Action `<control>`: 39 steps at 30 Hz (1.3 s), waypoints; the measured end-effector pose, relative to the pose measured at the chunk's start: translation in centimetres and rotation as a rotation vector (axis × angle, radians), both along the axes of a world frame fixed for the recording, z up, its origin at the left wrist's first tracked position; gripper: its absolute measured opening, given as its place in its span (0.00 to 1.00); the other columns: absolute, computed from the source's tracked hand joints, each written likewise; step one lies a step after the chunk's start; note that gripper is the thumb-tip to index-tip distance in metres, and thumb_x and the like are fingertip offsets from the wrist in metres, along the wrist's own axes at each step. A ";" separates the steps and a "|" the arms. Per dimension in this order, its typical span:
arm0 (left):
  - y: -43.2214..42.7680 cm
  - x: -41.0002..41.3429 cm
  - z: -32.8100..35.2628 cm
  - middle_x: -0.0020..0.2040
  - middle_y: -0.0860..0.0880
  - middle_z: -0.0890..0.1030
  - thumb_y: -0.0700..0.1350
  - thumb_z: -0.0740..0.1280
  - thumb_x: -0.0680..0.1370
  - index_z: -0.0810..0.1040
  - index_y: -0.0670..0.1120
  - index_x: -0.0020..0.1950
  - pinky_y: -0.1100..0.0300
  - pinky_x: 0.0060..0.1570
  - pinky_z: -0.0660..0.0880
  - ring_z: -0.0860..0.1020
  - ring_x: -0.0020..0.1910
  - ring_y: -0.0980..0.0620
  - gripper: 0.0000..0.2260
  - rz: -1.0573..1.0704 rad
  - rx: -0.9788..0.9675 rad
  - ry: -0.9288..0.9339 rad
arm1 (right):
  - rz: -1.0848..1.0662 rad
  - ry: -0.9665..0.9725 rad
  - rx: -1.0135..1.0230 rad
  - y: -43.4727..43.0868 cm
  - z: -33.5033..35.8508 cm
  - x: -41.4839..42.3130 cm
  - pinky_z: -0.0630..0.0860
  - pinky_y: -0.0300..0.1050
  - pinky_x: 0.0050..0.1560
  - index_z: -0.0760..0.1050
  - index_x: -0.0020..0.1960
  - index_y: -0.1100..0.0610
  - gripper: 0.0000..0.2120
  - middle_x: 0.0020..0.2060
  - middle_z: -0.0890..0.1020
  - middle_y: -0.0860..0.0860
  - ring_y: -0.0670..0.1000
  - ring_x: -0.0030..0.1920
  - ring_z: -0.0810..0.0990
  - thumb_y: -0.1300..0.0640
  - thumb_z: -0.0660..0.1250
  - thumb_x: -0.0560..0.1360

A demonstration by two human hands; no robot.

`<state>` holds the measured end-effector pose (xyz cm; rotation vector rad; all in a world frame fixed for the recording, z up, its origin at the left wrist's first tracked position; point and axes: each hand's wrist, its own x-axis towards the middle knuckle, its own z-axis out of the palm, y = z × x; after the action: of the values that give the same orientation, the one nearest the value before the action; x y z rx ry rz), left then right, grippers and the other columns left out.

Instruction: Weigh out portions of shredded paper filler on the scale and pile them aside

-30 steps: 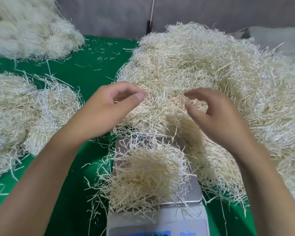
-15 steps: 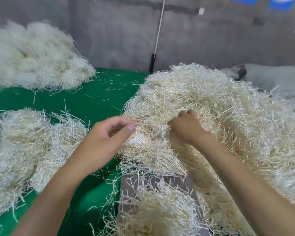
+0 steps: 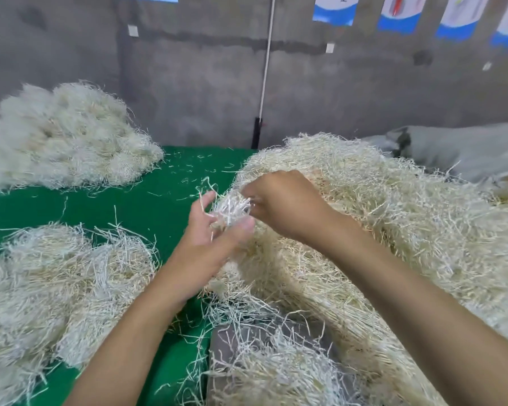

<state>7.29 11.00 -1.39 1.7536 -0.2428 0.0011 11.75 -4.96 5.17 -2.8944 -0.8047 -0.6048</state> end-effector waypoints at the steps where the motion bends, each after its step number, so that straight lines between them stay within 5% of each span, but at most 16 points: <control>1: -0.7 1.0 0.7 0.67 0.61 0.72 0.78 0.66 0.62 0.56 0.71 0.72 0.56 0.56 0.72 0.75 0.62 0.58 0.42 -0.027 -0.054 0.054 | 0.035 0.002 0.057 0.6 0.4 -0.1 0.63 0.44 0.37 0.61 0.28 0.51 0.19 0.24 0.67 0.46 0.46 0.27 0.63 0.63 0.63 0.74; 3: -2.0 3.0 2.1 0.64 0.51 0.79 0.72 0.63 0.70 0.69 0.51 0.72 0.51 0.64 0.73 0.79 0.60 0.54 0.37 -0.007 -0.154 0.066 | 0.105 0.040 0.263 1.4 1.2 0.0 0.61 0.46 0.31 0.66 0.29 0.53 0.16 0.25 0.70 0.47 0.49 0.28 0.67 0.64 0.64 0.72; 5: -2.7 4.1 3.6 0.54 0.48 0.84 0.64 0.59 0.79 0.78 0.45 0.62 0.55 0.60 0.76 0.82 0.55 0.54 0.25 0.091 -0.292 0.004 | 0.182 0.099 0.505 1.1 1.6 0.5 0.68 0.48 0.34 0.78 0.39 0.57 0.04 0.32 0.77 0.47 0.47 0.33 0.73 0.63 0.68 0.72; 8: -1.7 5.6 4.8 0.56 0.46 0.84 0.53 0.58 0.83 0.73 0.41 0.66 0.59 0.51 0.80 0.83 0.54 0.54 0.19 0.142 -0.598 0.012 | 0.376 0.348 0.735 -0.1 0.9 0.6 0.73 0.31 0.49 0.78 0.64 0.54 0.20 0.50 0.81 0.38 0.34 0.49 0.78 0.61 0.74 0.73; 11: -0.6 6.3 5.5 0.40 0.46 0.85 0.45 0.57 0.85 0.75 0.39 0.57 0.57 0.41 0.80 0.84 0.38 0.53 0.12 0.187 -0.740 0.096 | 0.333 0.379 0.716 -2.0 -1.8 0.9 0.73 0.29 0.56 0.72 0.66 0.42 0.24 0.58 0.77 0.32 0.30 0.57 0.74 0.54 0.75 0.73; 14: 0.7 6.3 4.8 0.31 0.51 0.76 0.45 0.59 0.84 0.76 0.42 0.51 0.65 0.22 0.68 0.71 0.23 0.58 0.09 0.281 -0.628 0.208 | 0.081 0.344 0.562 -4.5 -4.9 1.9 0.75 0.43 0.64 0.70 0.67 0.42 0.25 0.62 0.74 0.38 0.39 0.60 0.74 0.49 0.73 0.73; 17: 1.6 6.5 3.6 0.44 0.50 0.81 0.54 0.58 0.83 0.77 0.46 0.56 0.65 0.25 0.70 0.71 0.29 0.57 0.15 0.260 -0.087 0.164 | -0.168 0.363 0.124 -7.6 -8.3 3.3 0.74 0.49 0.66 0.74 0.65 0.48 0.19 0.59 0.79 0.45 0.47 0.57 0.77 0.51 0.71 0.75; 19: 1.8 6.3 2.6 0.61 0.50 0.80 0.67 0.57 0.78 0.75 0.49 0.67 0.57 0.48 0.79 0.80 0.47 0.53 0.27 0.169 0.463 0.064 | -0.294 0.305 -0.041 -9.3 -9.8 3.6 0.76 0.48 0.62 0.79 0.50 0.50 0.04 0.43 0.83 0.47 0.48 0.46 0.80 0.54 0.66 0.78; 21: 1.8 5.9 1.7 0.69 0.52 0.75 0.77 0.57 0.69 0.72 0.50 0.72 0.52 0.61 0.76 0.78 0.61 0.50 0.42 0.005 0.955 0.035 | -0.312 0.202 0.013 -10.4 -10.8 3.9 0.77 0.45 0.58 0.77 0.38 0.50 0.12 0.31 0.80 0.48 0.47 0.37 0.79 0.54 0.63 0.80; 23: 2.2 5.7 0.9 0.60 0.53 0.81 0.78 0.62 0.65 0.78 0.48 0.64 0.57 0.53 0.80 0.82 0.50 0.55 0.41 -0.096 1.285 0.088 | -0.298 0.140 0.130 -10.7 -10.7 4.0 0.79 0.38 0.45 0.77 0.36 0.50 0.14 0.28 0.78 0.46 0.44 0.31 0.79 0.54 0.63 0.80; 26: 2.7 5.9 0.7 0.34 0.57 0.78 0.65 0.69 0.71 0.76 0.48 0.39 0.67 0.32 0.76 0.73 0.27 0.61 0.20 -0.075 1.469 0.068 | -0.274 0.079 0.253 -10.1 -9.4 3.5 0.78 0.35 0.40 0.81 0.42 0.51 0.11 0.34 0.82 0.43 0.40 0.33 0.80 0.53 0.64 0.80; 30: 2.2 5.0 2.8 0.28 0.53 0.79 0.57 0.65 0.78 0.79 0.49 0.37 0.68 0.20 0.65 0.70 0.20 0.61 0.15 0.024 1.131 -0.147 | -0.159 0.133 0.493 -8.5 -7.3 2.7 0.76 0.32 0.32 0.84 0.47 0.53 0.09 0.36 0.82 0.42 0.37 0.29 0.78 0.53 0.66 0.80; 32: 1.7 4.5 3.9 0.24 0.53 0.75 0.55 0.65 0.79 0.79 0.51 0.37 0.66 0.18 0.63 0.67 0.18 0.60 0.14 0.154 0.871 -0.292 | -0.101 0.184 0.600 -7.3 -6.0 2.2 0.80 0.41 0.36 0.84 0.45 0.54 0.08 0.36 0.83 0.44 0.45 0.32 0.81 0.53 0.67 0.79; 34: 1.2 4.3 4.8 0.24 0.50 0.74 0.56 0.63 0.80 0.80 0.57 0.39 0.62 0.21 0.64 0.68 0.20 0.56 0.13 0.186 0.630 -0.381 | -0.056 0.240 0.717 -6.0 -4.3 1.6 0.82 0.51 0.41 0.83 0.42 0.54 0.09 0.35 0.84 0.47 0.54 0.36 0.83 0.53 0.68 0.78; 37: 0.4 4.7 5.1 0.25 0.52 0.70 0.56 0.61 0.81 0.81 0.58 0.44 0.59 0.27 0.65 0.67 0.25 0.52 0.11 0.099 0.338 -0.363 | 0.015 0.263 0.864 -4.1 -1.0 0.7 0.82 0.54 0.47 0.83 0.39 0.55 0.10 0.35 0.85 0.49 0.51 0.38 0.84 0.54 0.69 0.78; 39: -0.6 4.8 4.7 0.30 0.57 0.74 0.51 0.62 0.82 0.80 0.60 0.49 0.62 0.29 0.67 0.69 0.27 0.56 0.08 0.025 0.328 -0.413 | 0.095 0.270 0.981 -2.4 1.1 0.1 0.81 0.57 0.48 0.83 0.37 0.54 0.11 0.33 0.84 0.51 0.49 0.35 0.82 0.55 0.70 0.77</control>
<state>12.08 10.44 3.34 2.0729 -0.5460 0.3631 11.89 -7.39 6.24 -1.9637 -0.4176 -0.4116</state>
